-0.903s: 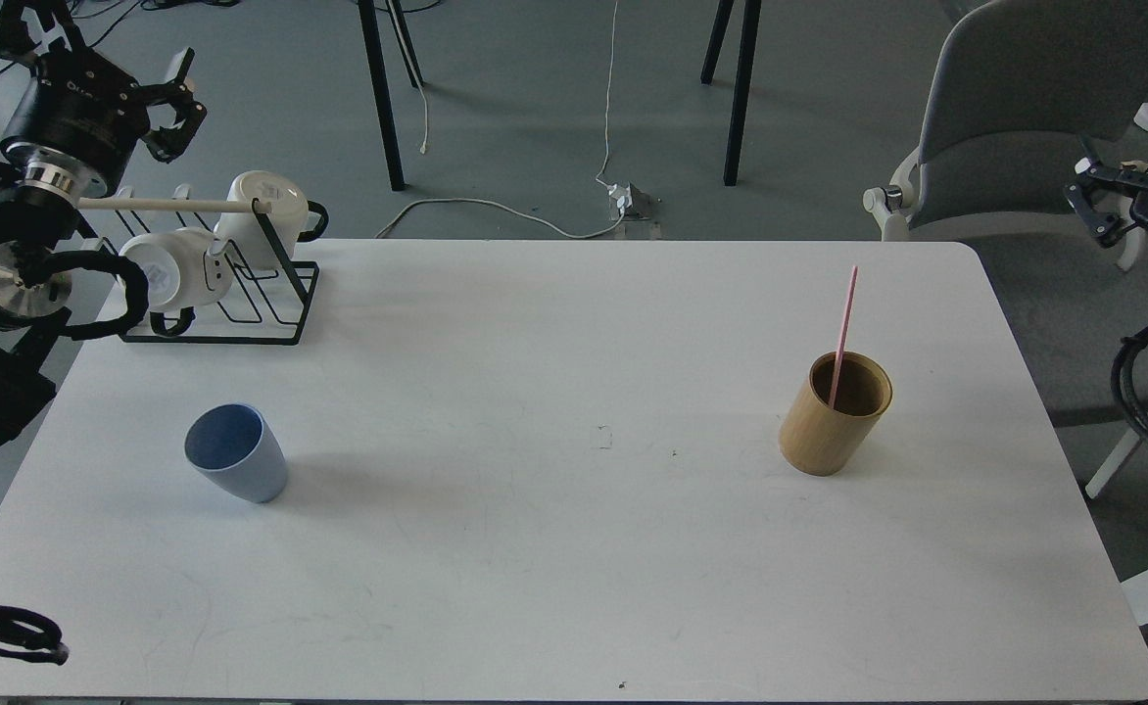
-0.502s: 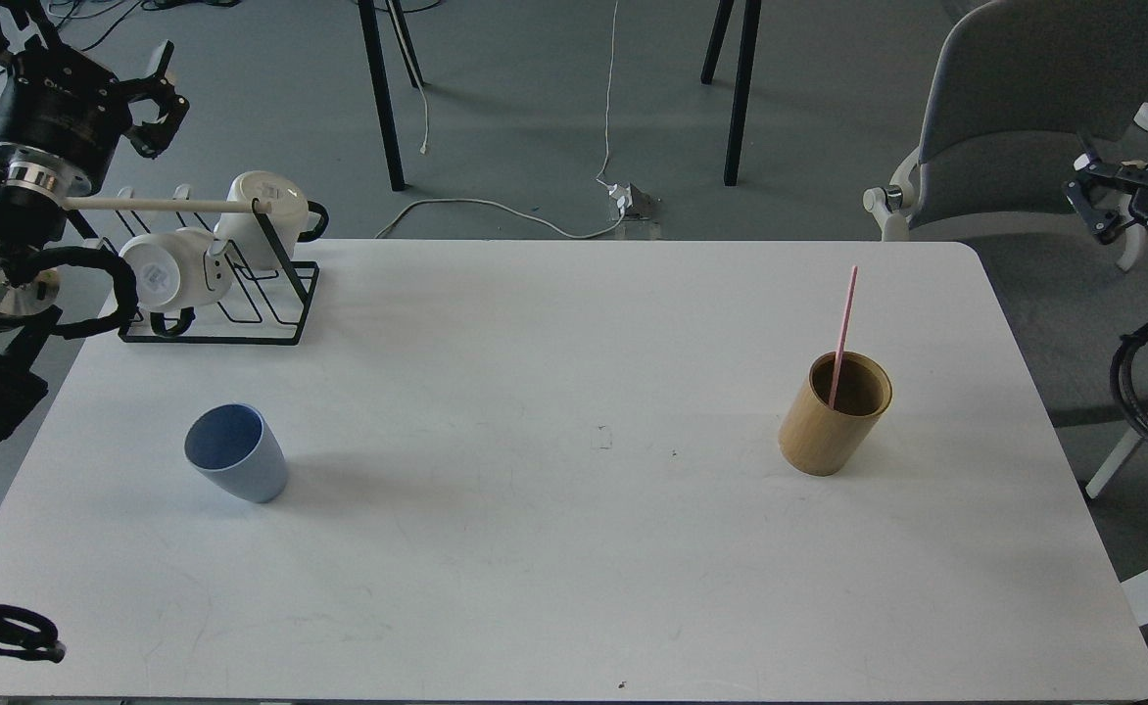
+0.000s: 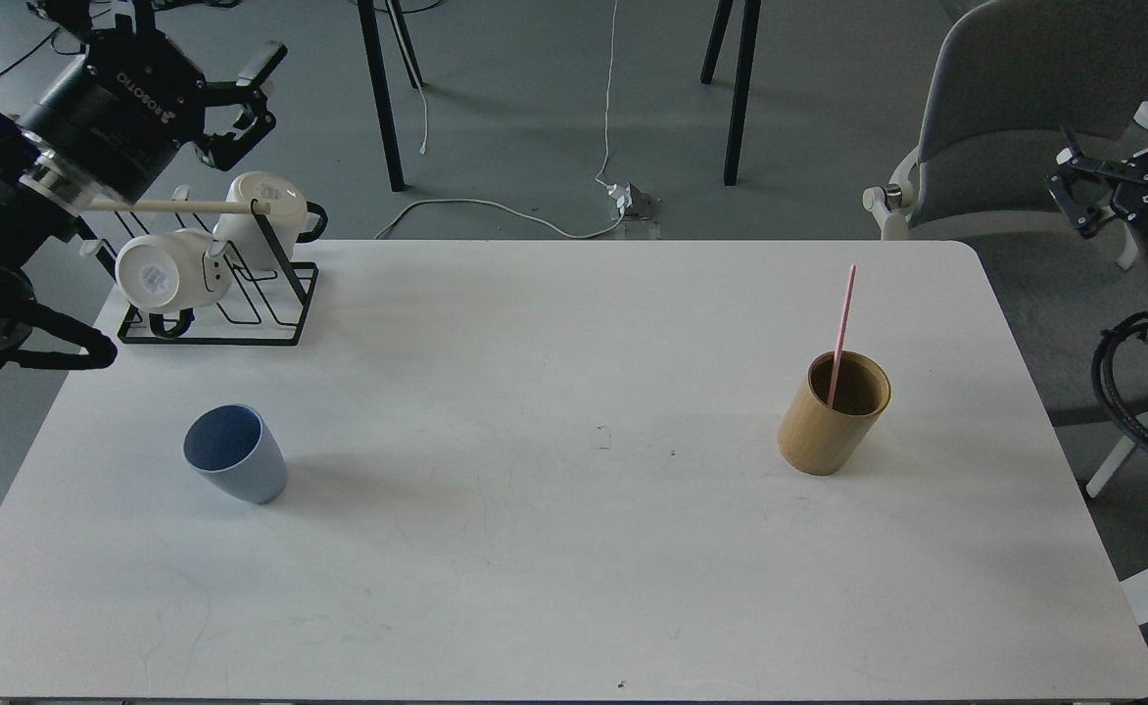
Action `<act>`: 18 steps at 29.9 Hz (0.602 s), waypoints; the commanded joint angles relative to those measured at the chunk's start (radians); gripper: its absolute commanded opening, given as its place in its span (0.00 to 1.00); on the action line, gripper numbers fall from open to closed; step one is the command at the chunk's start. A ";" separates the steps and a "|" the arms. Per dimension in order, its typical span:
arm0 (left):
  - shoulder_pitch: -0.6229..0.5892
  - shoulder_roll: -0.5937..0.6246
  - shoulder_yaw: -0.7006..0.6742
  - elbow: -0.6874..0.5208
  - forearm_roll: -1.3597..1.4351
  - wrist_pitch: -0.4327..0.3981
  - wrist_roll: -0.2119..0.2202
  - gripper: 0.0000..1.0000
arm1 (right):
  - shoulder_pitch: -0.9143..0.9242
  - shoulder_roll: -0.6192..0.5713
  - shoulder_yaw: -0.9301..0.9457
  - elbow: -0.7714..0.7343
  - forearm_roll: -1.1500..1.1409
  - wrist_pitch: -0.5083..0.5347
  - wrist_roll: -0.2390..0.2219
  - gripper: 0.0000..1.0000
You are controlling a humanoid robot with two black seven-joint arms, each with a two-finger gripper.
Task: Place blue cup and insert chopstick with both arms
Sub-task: 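Lower the left gripper toward the light blue cup and close on it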
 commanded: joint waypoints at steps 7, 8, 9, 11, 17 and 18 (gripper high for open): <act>0.131 0.128 0.001 -0.168 0.777 0.063 -0.041 0.95 | -0.011 -0.001 -0.003 -0.009 0.000 0.000 0.002 0.99; 0.147 0.145 0.001 -0.181 0.856 0.078 -0.041 0.94 | -0.011 -0.001 -0.001 -0.008 0.000 0.000 0.003 0.99; 0.159 0.166 0.001 -0.195 0.922 0.089 -0.043 0.93 | -0.011 0.001 -0.001 -0.008 0.000 0.000 0.003 0.99; 0.196 0.226 0.001 -0.231 1.047 0.117 -0.046 0.90 | -0.011 -0.001 0.000 -0.008 0.000 0.000 0.003 0.99; 0.262 0.291 0.010 -0.221 1.307 0.184 -0.066 0.79 | -0.009 -0.004 0.000 -0.014 0.000 0.000 0.002 0.99; 0.263 0.291 0.022 -0.211 1.371 0.203 -0.064 0.76 | -0.008 -0.004 0.000 -0.014 0.000 0.000 0.003 0.99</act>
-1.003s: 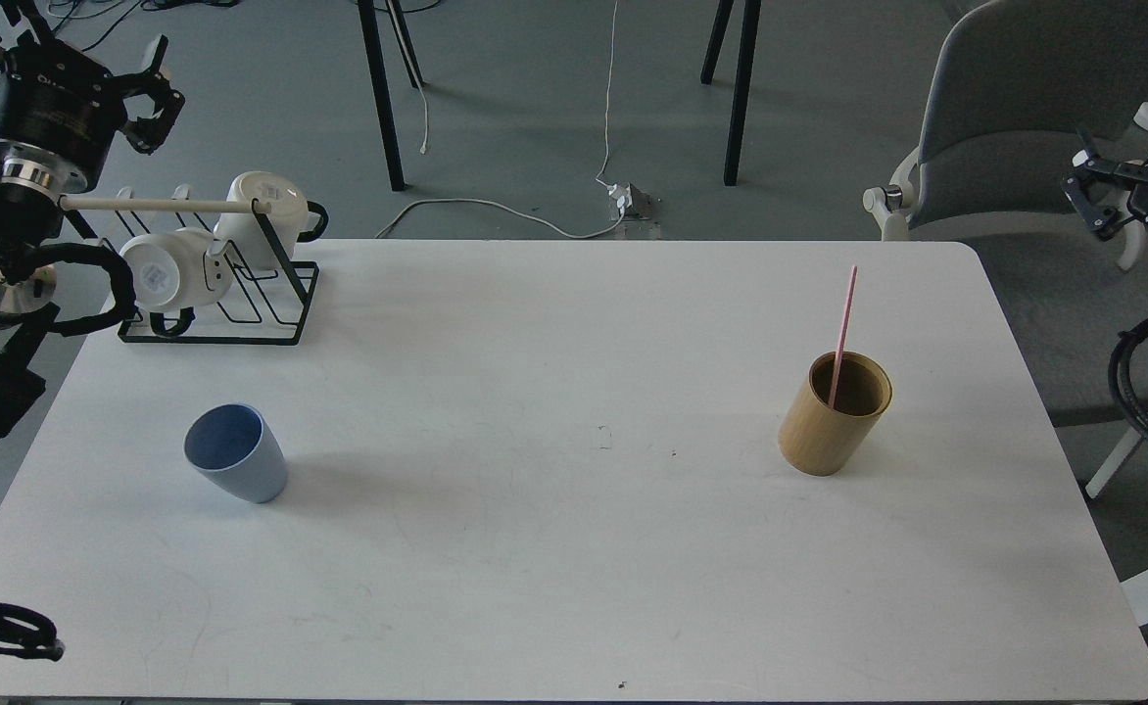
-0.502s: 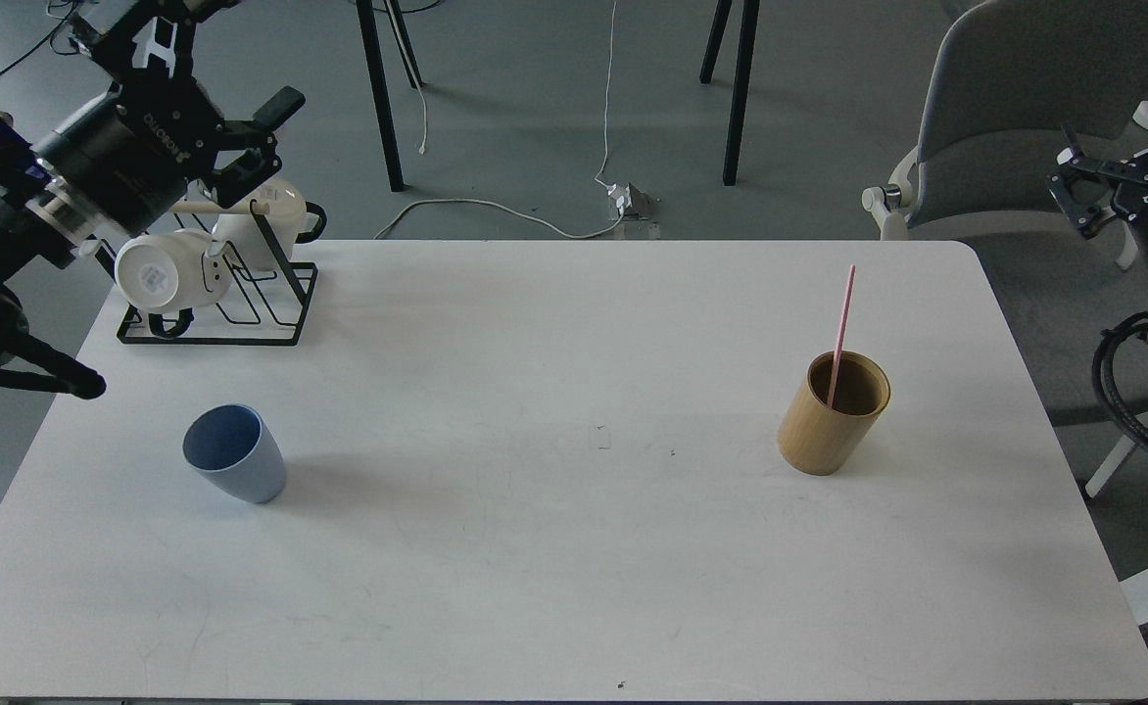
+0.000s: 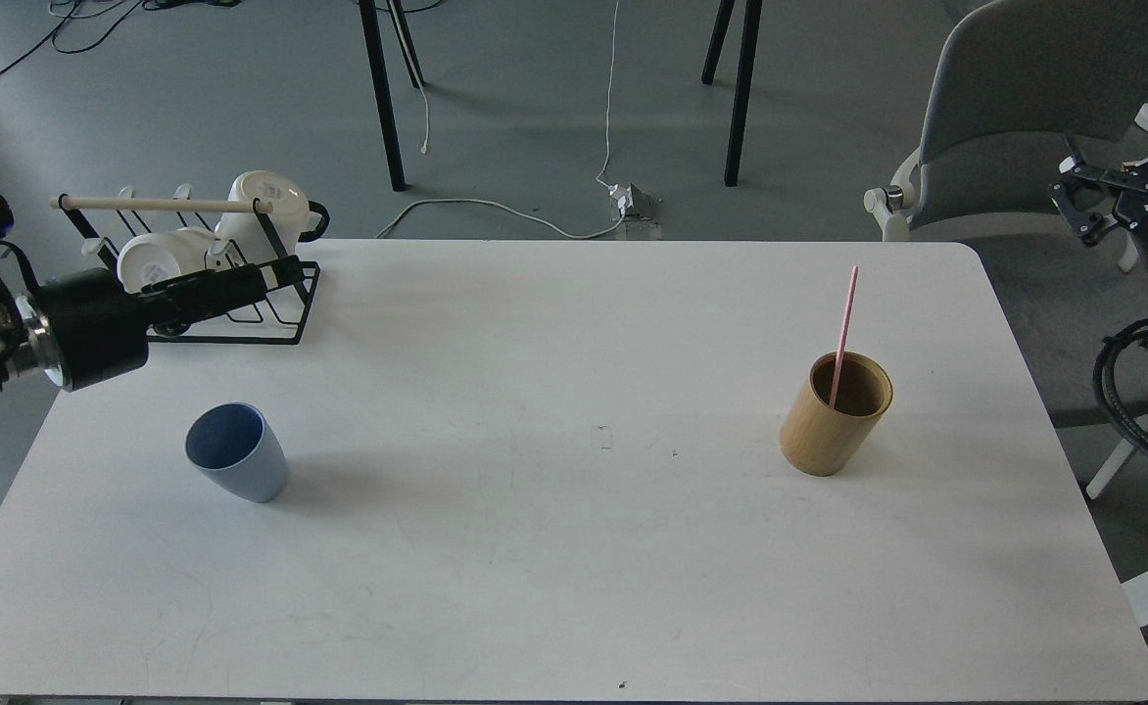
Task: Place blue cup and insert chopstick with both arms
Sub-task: 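Lower the left gripper toward the light blue cup and close on it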
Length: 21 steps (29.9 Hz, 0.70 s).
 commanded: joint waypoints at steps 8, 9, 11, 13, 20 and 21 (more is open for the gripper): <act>0.014 -0.020 0.194 0.226 0.334 0.176 -0.030 0.73 | 0.009 0.000 0.003 -0.004 -0.002 0.000 -0.002 0.99; 0.012 -0.033 0.216 0.254 0.335 0.191 -0.030 0.73 | 0.009 0.000 0.003 -0.002 -0.002 0.000 -0.002 0.99; 0.012 -0.056 0.244 0.300 0.335 0.216 -0.034 0.73 | 0.011 0.000 0.003 -0.004 0.000 0.000 -0.002 0.99; 0.011 -0.074 0.258 0.332 0.335 0.230 -0.047 0.73 | 0.014 0.000 0.004 -0.004 -0.002 0.000 -0.002 0.99; 0.012 -0.143 0.259 0.406 0.335 0.231 -0.050 0.67 | 0.016 0.000 0.007 -0.022 0.000 0.000 -0.002 0.99; 0.014 -0.149 0.259 0.408 0.337 0.231 -0.050 0.64 | 0.016 0.000 0.007 -0.022 0.000 0.000 0.000 0.99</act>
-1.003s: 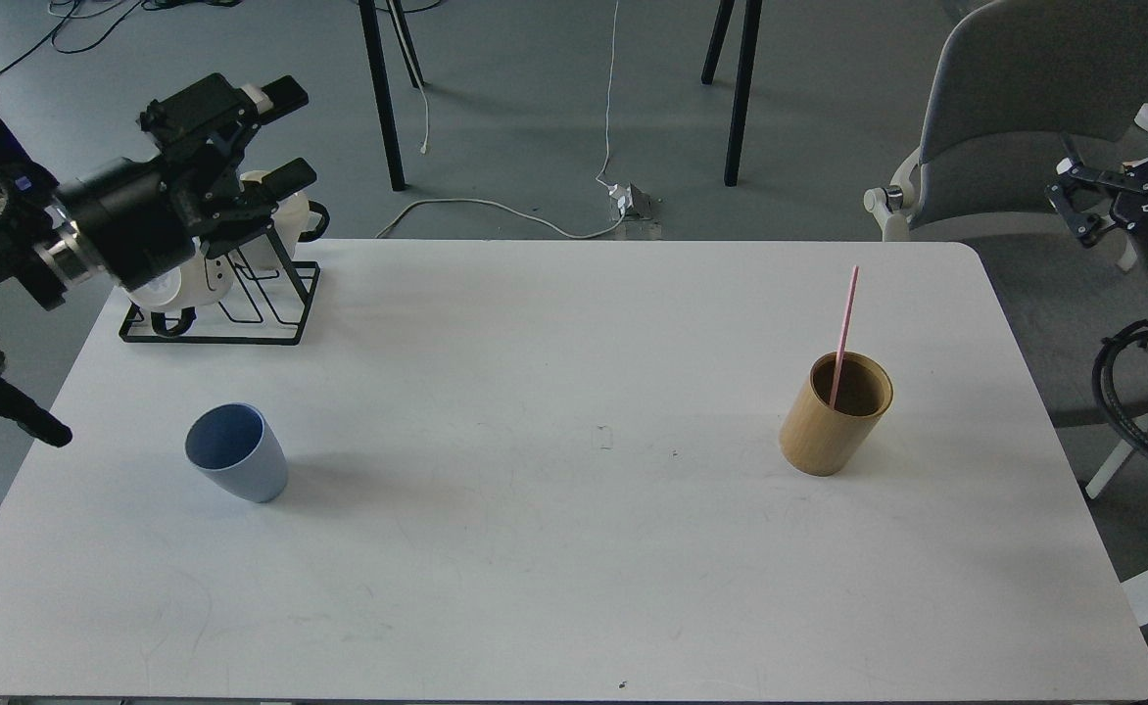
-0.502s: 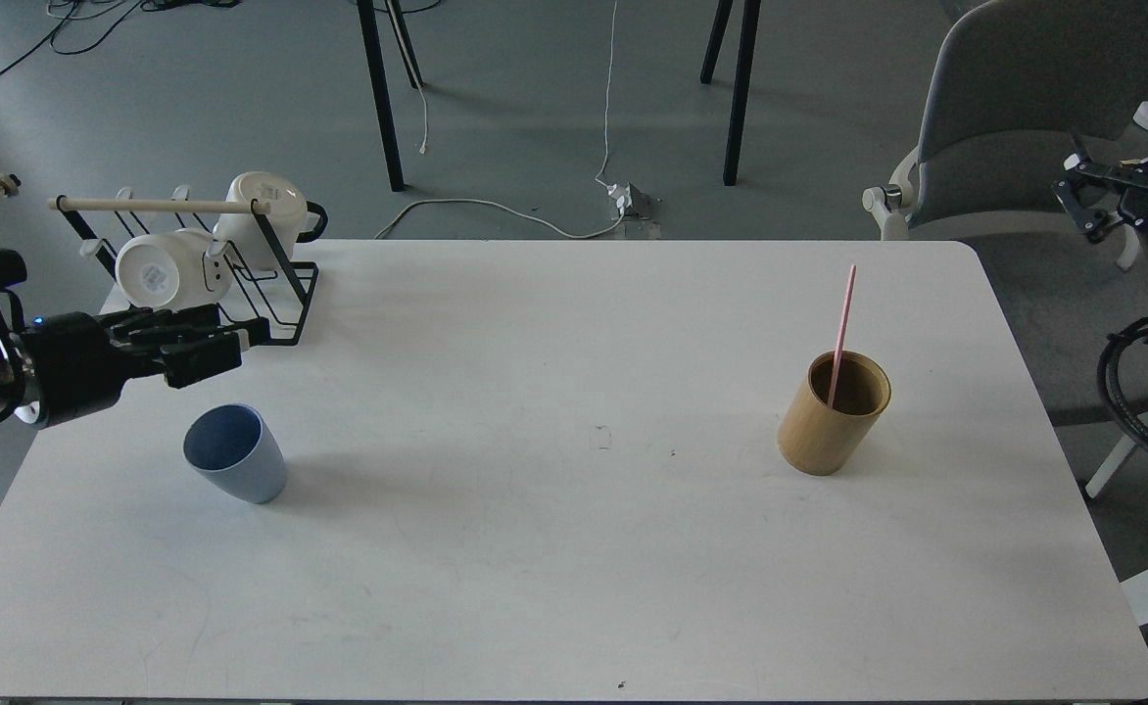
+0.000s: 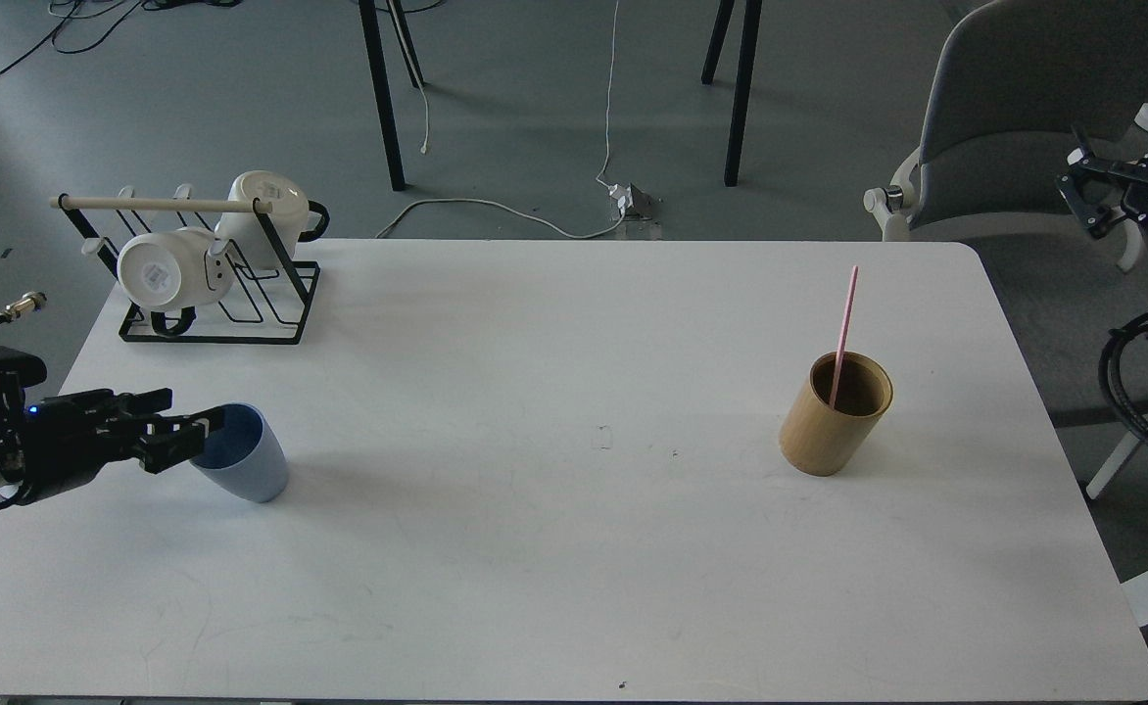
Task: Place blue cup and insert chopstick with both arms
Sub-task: 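Lower the left gripper toward the light blue cup and close on it, then lift the blue cup with the left gripper and carry it toward the table center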
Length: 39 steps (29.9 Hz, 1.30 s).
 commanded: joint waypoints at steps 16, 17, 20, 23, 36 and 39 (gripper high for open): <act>-0.024 -0.046 0.013 0.032 -0.001 -0.015 -0.002 0.06 | -0.001 0.000 0.012 -0.050 0.002 0.000 0.003 0.99; -0.033 -0.046 0.013 0.024 -0.002 -0.015 -0.003 0.06 | -0.001 0.002 0.014 -0.057 0.002 0.000 0.005 0.99; -0.061 -0.029 0.013 -0.008 -0.001 -0.017 -0.003 0.06 | -0.006 0.002 0.017 -0.059 0.002 0.000 0.005 0.99; -0.128 0.033 0.013 -0.084 -0.001 -0.027 -0.028 0.06 | -0.011 0.000 0.018 -0.062 0.003 0.000 0.006 0.99; -0.452 -0.201 0.022 -0.269 0.066 -0.433 0.066 0.05 | -0.041 -0.103 0.023 -0.096 0.005 0.000 0.005 0.99; -0.475 -0.302 0.033 -0.270 0.169 -0.433 0.104 0.04 | -0.049 -0.126 0.023 -0.112 0.006 0.000 0.005 0.99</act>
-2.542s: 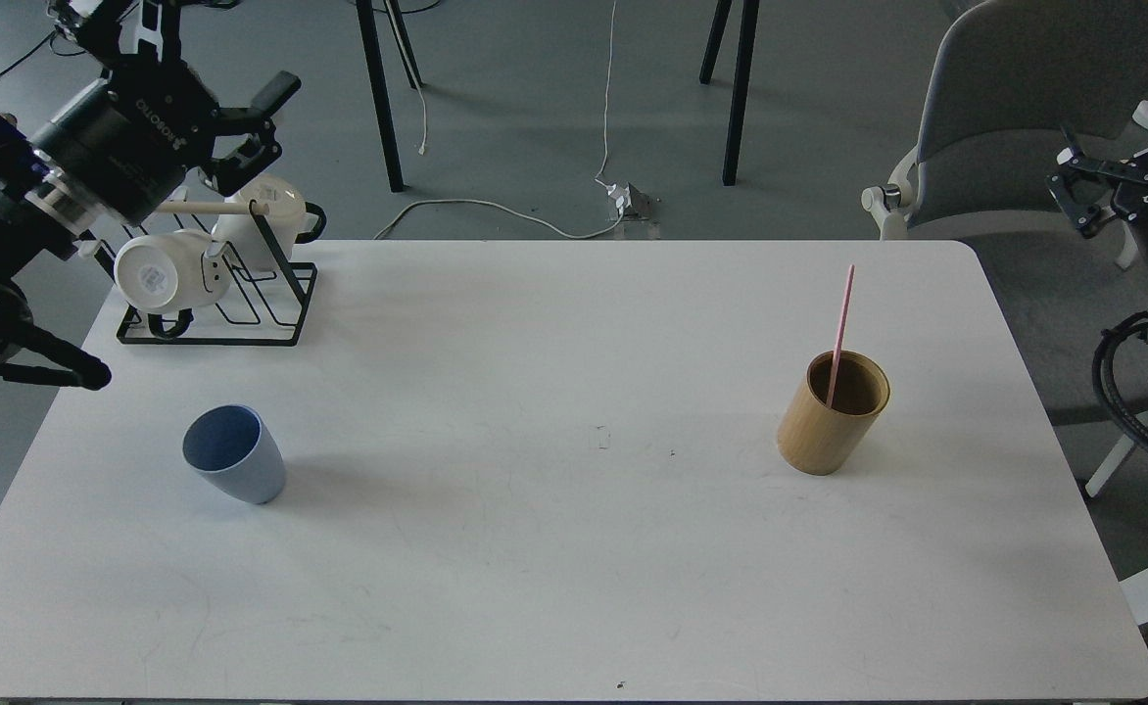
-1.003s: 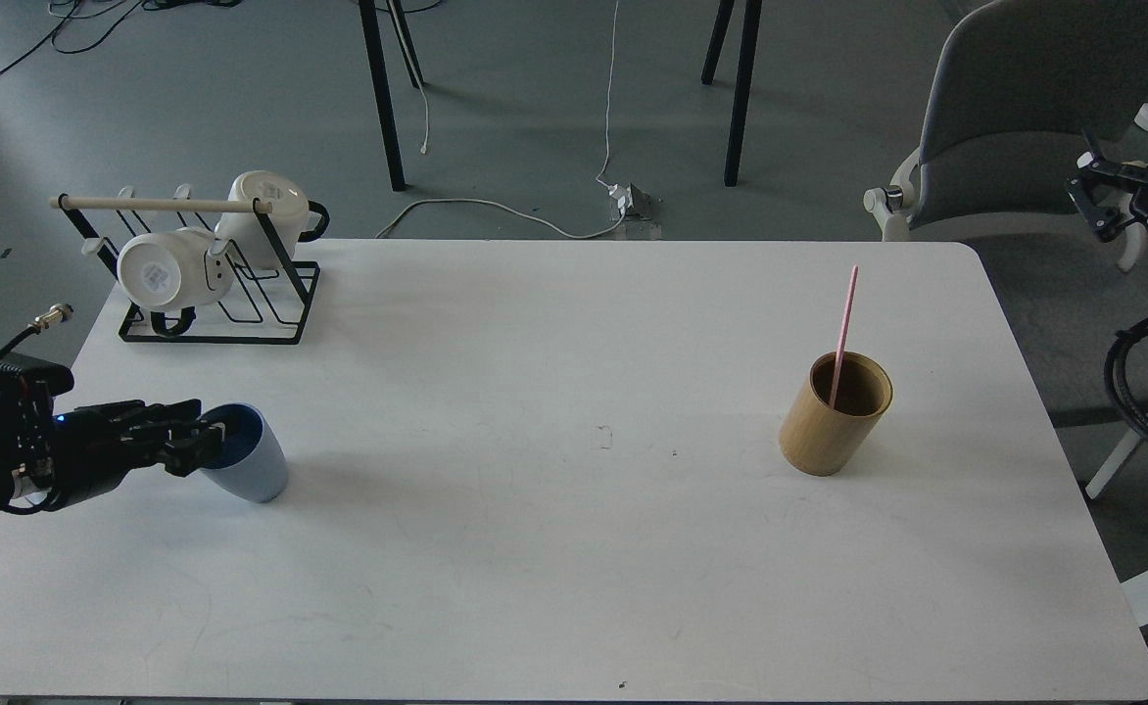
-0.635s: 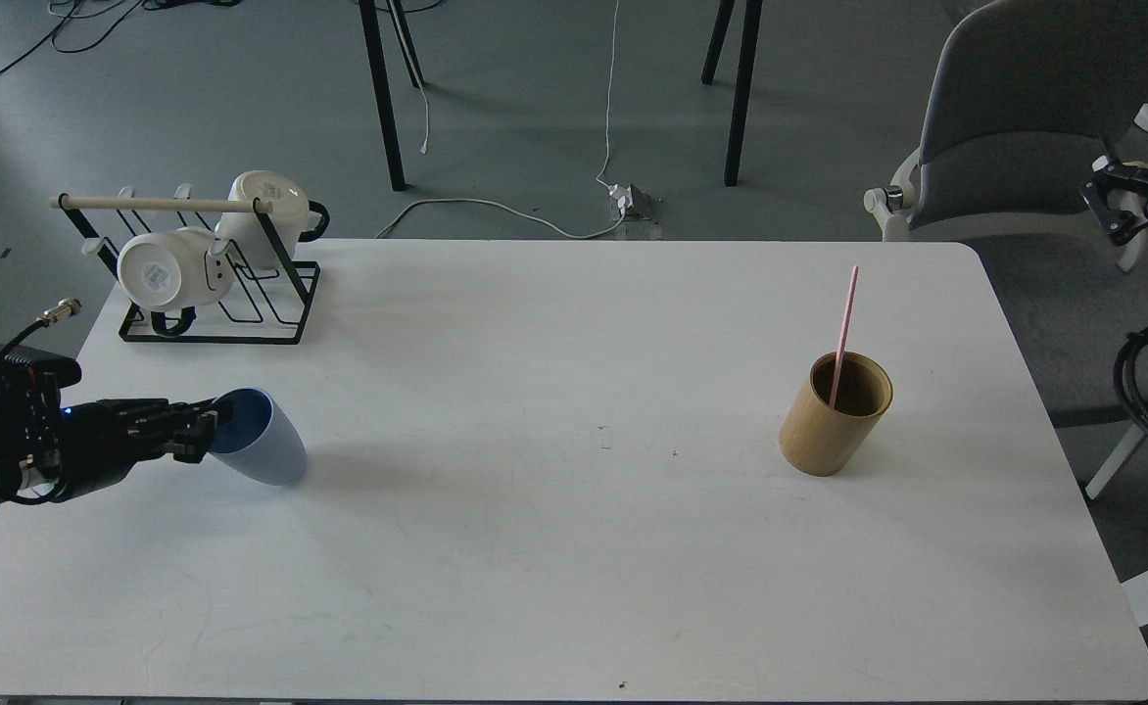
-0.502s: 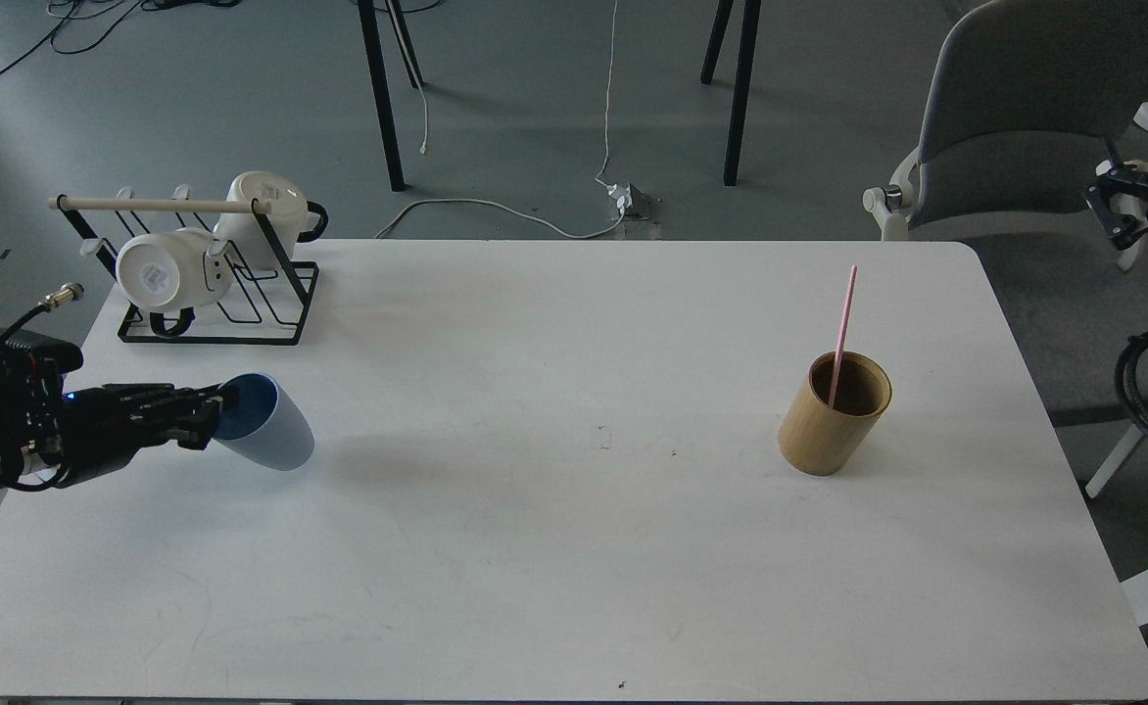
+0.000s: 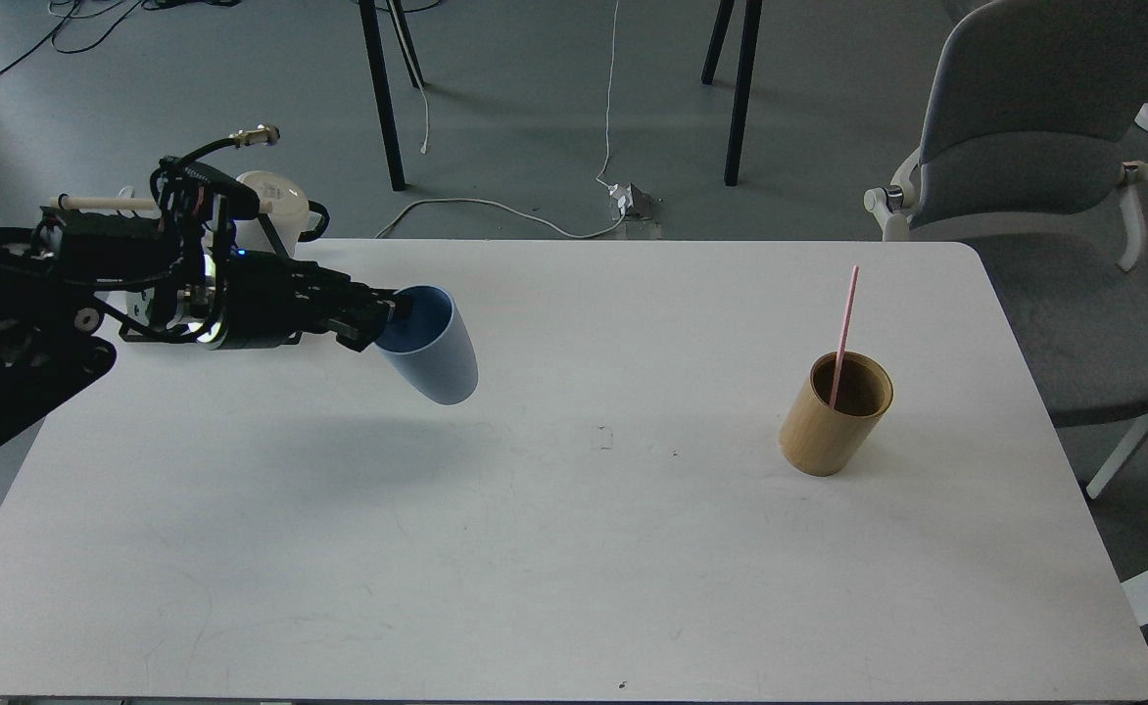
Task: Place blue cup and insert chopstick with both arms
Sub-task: 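Lift the blue cup with the left gripper and carry it toward the table center, then set the blue cup upright near the tan cup, release, and retract the left arm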
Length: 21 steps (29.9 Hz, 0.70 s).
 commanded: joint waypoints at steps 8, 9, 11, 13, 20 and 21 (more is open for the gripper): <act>-0.033 -0.359 0.119 0.031 0.249 -0.003 0.123 0.04 | -0.019 -0.040 0.000 -0.043 0.002 0.000 0.000 0.99; -0.033 -0.384 0.140 0.049 0.257 -0.003 0.129 0.04 | -0.017 -0.040 0.000 -0.043 0.002 0.000 -0.002 0.99; -0.032 -0.445 0.170 0.098 0.265 -0.003 0.137 0.05 | -0.017 -0.042 0.000 -0.040 0.002 0.000 -0.002 0.99; -0.030 -0.488 0.176 0.141 0.269 -0.003 0.145 0.05 | -0.017 -0.042 0.000 -0.039 0.002 0.000 0.000 0.99; -0.019 -0.553 0.177 0.241 0.269 -0.003 0.166 0.05 | -0.017 -0.042 0.002 -0.039 0.002 0.000 0.000 0.99; -0.019 -0.553 0.180 0.243 0.269 -0.003 0.168 0.05 | -0.017 -0.042 0.002 -0.040 0.002 0.000 -0.002 0.99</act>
